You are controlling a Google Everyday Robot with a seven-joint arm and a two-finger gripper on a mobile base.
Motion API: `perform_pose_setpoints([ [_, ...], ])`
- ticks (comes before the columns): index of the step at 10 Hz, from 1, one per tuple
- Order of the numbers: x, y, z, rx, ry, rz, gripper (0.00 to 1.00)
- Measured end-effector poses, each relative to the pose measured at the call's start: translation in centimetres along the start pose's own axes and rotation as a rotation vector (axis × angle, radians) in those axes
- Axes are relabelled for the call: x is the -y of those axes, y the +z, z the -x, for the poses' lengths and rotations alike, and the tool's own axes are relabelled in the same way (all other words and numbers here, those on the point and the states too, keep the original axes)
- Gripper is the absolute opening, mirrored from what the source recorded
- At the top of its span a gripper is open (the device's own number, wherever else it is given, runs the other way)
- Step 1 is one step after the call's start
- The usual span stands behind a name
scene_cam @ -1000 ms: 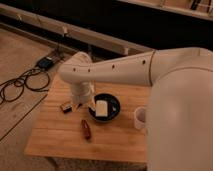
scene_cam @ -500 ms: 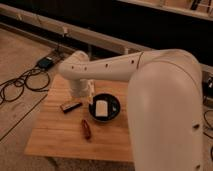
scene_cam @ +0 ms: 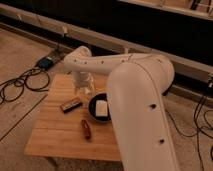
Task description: Place the bottle in the ceramic bowl
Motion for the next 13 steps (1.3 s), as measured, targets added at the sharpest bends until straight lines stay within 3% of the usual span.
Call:
perform_pose_setpoints([
  [5,1.8,4.4,6.5,0.021,-0.077,-0.017,0.65],
  [10,2.2,9.0,9.7,0.001,-0.134,-0.051,0.65],
  [13,2.5,10.5,10.6,-0.02,-0.13,-0.07,0.62],
])
